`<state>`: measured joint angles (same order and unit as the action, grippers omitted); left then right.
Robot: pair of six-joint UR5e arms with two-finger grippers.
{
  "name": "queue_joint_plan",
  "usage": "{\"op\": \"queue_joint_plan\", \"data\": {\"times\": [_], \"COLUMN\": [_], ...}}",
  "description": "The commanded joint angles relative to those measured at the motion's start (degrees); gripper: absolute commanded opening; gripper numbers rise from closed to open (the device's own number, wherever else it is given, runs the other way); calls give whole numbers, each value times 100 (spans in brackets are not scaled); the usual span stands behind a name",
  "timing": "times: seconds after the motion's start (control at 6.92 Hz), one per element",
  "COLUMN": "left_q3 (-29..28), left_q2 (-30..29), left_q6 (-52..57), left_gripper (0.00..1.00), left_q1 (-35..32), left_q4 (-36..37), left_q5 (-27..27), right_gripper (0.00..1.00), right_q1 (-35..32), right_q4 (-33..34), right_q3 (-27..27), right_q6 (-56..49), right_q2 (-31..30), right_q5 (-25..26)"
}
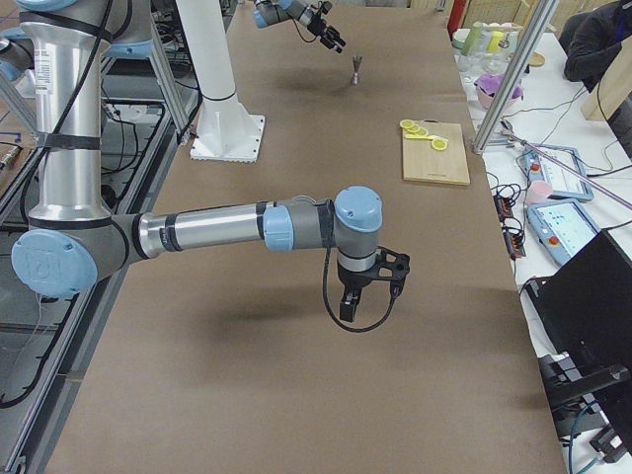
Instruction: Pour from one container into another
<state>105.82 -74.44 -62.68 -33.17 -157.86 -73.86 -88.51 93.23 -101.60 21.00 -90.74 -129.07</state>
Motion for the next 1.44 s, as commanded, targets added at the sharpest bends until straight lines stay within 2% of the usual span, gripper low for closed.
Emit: {"op": "queue_joint_plan", "data": {"times": [0.0,0.14,0.29,0.43,0.58,0.72,1.3], "left_q3": [-17,-78,-105,-132,-558,-998,-1344], "left_q2": [-220,-229,-290,-647,-1199,-1396,-1091], "left_q6": [-16,-16,-25,36,489,885,1056], "left_gripper": [83,83,85,88,93,97,98], "left_q1": [-933,-1276,-1428,-1769,-2242,-2603,-3563], "left_q4": [868,1036,1386,2198,2763,2839,3057], "left_q5": [-1730,-2355,-2596,-3025,-4004,-4501,-5672], "right_gripper": [100,100,100,100,100,100,100], "right_q1": [9,0,0,0,-35,-70,-62], "right_q4": [28,28,37,46,37,28,-6], "right_q3": [52,35,35,35,8,17,52], "right_q6": [0,0,0,0,0,-9,0], "right_q2": [109,118,109,65,30,12,-127], "right_q5": [-13,-39,-83,-153,-223,-215,-479]}}
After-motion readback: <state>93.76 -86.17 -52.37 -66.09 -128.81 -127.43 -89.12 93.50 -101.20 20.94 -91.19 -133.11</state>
